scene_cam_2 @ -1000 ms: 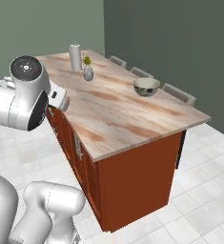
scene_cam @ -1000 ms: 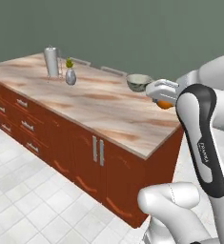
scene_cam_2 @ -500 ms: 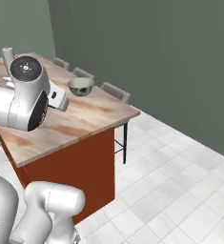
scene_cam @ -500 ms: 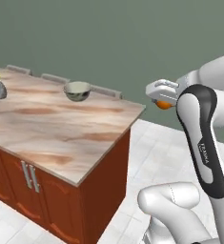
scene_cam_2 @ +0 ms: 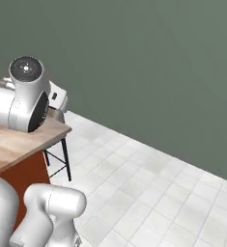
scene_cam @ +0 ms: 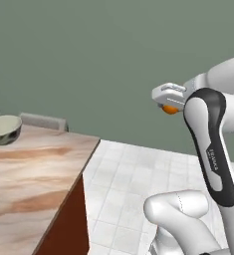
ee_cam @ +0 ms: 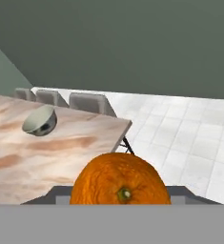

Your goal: Retrieve the tangerine and apple from the fridge and place them into the bowl on the dining table.

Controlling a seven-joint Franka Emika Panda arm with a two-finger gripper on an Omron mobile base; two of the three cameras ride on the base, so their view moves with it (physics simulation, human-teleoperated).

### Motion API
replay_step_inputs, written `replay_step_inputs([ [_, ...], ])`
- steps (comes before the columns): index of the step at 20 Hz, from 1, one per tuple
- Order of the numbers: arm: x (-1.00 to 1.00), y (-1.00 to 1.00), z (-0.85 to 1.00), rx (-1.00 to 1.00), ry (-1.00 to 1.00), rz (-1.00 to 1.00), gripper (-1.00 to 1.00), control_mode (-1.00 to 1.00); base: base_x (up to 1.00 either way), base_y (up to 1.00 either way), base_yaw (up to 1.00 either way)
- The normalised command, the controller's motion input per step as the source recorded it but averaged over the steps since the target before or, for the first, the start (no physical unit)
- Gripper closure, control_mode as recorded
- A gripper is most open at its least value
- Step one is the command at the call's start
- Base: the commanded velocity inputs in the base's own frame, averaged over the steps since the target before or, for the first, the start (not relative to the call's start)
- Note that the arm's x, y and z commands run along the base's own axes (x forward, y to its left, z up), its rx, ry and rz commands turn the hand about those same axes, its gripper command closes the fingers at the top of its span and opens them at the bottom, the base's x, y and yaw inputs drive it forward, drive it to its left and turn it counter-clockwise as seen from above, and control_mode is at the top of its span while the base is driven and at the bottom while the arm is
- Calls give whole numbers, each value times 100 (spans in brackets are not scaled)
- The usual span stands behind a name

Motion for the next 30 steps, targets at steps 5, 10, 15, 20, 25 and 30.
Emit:
replay_step_inputs([
  [5,0,0,0,0,0,0,100,100,97,-96,-8],
  [10,0,0,0,0,0,0,100,100,98,-55,39],
  [15,0,0,0,0,0,0,100,100,100,-47,57],
  [20,0,0,0,0,0,0,100,100,91,-58,61],
  [25,0,0,0,0,0,0,100,100,72,-41,64],
  [30,0,0,0,0,0,0,100,100,76,-40,68],
])
